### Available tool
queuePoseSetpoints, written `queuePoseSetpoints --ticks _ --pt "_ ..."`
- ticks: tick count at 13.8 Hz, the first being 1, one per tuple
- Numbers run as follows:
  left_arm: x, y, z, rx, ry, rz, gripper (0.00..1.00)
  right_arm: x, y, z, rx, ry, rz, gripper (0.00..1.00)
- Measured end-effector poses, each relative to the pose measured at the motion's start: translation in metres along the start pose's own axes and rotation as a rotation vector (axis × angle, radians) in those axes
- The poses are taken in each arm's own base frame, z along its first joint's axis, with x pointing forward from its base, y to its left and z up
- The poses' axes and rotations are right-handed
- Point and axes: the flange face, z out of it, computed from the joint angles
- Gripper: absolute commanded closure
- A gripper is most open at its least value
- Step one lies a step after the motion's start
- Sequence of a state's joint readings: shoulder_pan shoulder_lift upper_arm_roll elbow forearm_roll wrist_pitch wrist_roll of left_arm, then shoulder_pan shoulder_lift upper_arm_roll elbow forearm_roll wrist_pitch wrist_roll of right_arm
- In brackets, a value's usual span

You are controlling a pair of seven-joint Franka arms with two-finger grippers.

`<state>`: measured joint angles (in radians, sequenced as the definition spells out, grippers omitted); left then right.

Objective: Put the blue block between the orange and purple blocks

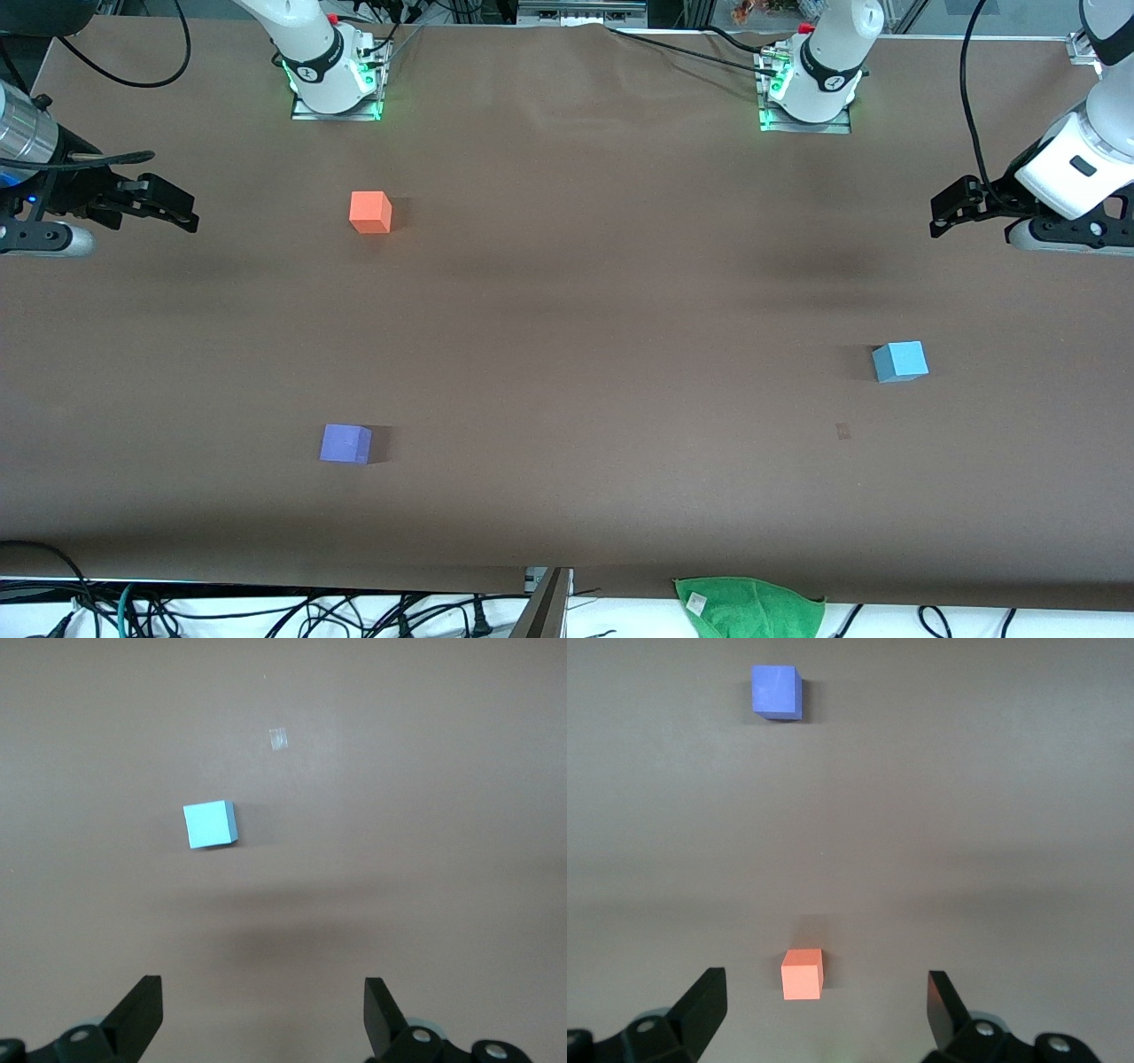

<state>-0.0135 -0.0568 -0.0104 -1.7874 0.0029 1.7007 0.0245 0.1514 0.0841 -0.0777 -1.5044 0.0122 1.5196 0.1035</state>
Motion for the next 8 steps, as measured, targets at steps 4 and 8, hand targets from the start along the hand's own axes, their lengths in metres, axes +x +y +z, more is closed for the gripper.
queuePoseSetpoints --ticks 4,8 --pt "-0.0006 0.0001 0.0007 0.0 -0.014 -0.001 0.0 0.0 0.0 0.0 0.0 0.0 0.0 0.01" --pt "0.0083 -0.0003 0.0021 -0.001 -0.037 -0.001 0.0 0.0 0.0 0.0 0.0 0.0 0.0 0.01"
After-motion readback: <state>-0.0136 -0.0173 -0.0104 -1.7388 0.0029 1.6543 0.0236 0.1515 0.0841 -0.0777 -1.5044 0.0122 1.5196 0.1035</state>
